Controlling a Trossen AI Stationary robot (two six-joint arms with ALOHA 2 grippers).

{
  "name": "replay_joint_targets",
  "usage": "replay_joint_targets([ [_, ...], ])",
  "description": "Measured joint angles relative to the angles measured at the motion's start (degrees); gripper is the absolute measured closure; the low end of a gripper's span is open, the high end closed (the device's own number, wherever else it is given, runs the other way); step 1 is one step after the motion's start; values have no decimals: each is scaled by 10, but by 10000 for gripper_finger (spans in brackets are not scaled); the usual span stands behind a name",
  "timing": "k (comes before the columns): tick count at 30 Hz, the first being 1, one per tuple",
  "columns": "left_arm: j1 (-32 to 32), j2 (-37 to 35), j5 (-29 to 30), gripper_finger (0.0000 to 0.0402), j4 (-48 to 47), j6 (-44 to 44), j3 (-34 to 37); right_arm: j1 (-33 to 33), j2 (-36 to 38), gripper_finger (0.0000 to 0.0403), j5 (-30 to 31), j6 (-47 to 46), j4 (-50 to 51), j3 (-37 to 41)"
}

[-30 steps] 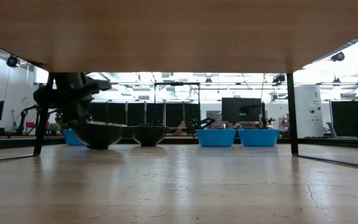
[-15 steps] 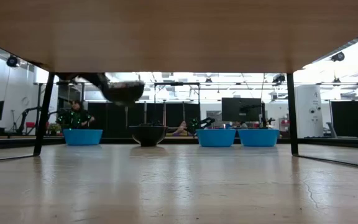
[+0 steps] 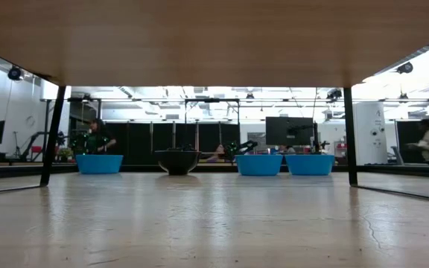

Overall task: Pick & Place Mini bowls
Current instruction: Stack the bottom white patterned bowl on top of the other white patterned bowl on the shelf

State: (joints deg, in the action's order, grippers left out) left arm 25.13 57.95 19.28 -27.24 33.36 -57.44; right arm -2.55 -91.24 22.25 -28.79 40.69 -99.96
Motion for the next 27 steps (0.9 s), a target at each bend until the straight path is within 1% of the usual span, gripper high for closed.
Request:
replay_joint_targets([
  [5,-11,0,63,401,48,-66,-5,-3,0,183,106,68,-48,0],
  [7,-18,0,75,401,89,-106,-5,-6,0,185,126,97,-83,0],
  [10,-24,0,76,401,156,-173,-7,-11,-5,190,130,132,-154,0],
  [15,-24,2,81,401,212,-229,-27,-19,-20,198,136,184,-229,0],
  [19,-24,7,98,401,219,-280,-49,-25,-31,200,138,218,-243,0],
  [22,-24,14,121,401,217,-316,-70,-32,-38,200,139,215,-251,0],
  [27,-24,22,139,401,216,-357,-102,-38,-54,200,139,203,-275,0],
])
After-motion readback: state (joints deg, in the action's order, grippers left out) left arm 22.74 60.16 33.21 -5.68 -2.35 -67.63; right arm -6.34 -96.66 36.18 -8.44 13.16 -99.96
